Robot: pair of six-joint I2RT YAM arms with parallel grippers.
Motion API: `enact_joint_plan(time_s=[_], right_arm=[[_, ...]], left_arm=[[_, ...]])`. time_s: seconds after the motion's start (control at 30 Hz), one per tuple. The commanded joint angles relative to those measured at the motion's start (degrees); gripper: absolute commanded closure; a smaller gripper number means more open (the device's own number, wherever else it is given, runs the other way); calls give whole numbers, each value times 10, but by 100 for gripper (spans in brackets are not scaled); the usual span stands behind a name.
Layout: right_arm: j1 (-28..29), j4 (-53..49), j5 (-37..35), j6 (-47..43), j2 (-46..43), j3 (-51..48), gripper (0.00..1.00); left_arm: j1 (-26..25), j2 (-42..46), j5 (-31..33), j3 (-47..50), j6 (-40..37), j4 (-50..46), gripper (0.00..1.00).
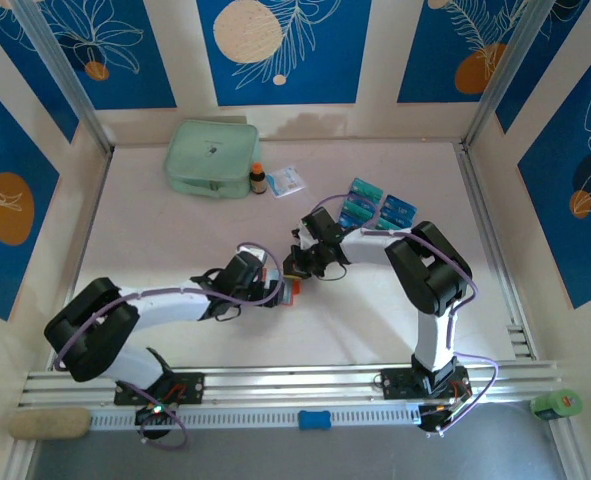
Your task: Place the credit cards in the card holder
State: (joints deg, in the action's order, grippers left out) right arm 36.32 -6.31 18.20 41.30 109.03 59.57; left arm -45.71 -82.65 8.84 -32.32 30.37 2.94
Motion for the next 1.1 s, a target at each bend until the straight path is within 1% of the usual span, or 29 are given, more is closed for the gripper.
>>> enact_joint_plan(time_s=[0.0, 0.17, 0.27, 0.63, 0.87, 0.97, 1.07], right_arm=[[0, -20, 4, -4, 6, 9, 100], [0, -20, 5, -4, 6, 11, 100], [0, -19, 8, -3, 6, 12, 100], [16, -16, 14, 3, 24, 30, 100], [26, -16, 18, 8, 36, 42, 100], [28, -15, 17, 8, 37, 45, 100], [28, -19, 15, 6, 35, 46, 100]], left_arm=[[5, 15, 25, 17, 17, -29, 2], [6, 19, 25, 25, 17, -22, 8], [5, 18, 21, 29, 18, -15, 9], [6, 23, 14, 36, 16, 7, 0], [7, 29, 24, 42, 23, 3, 0], [6, 36, 34, 48, 31, 0, 5], [6, 45, 36, 57, 35, 6, 15]])
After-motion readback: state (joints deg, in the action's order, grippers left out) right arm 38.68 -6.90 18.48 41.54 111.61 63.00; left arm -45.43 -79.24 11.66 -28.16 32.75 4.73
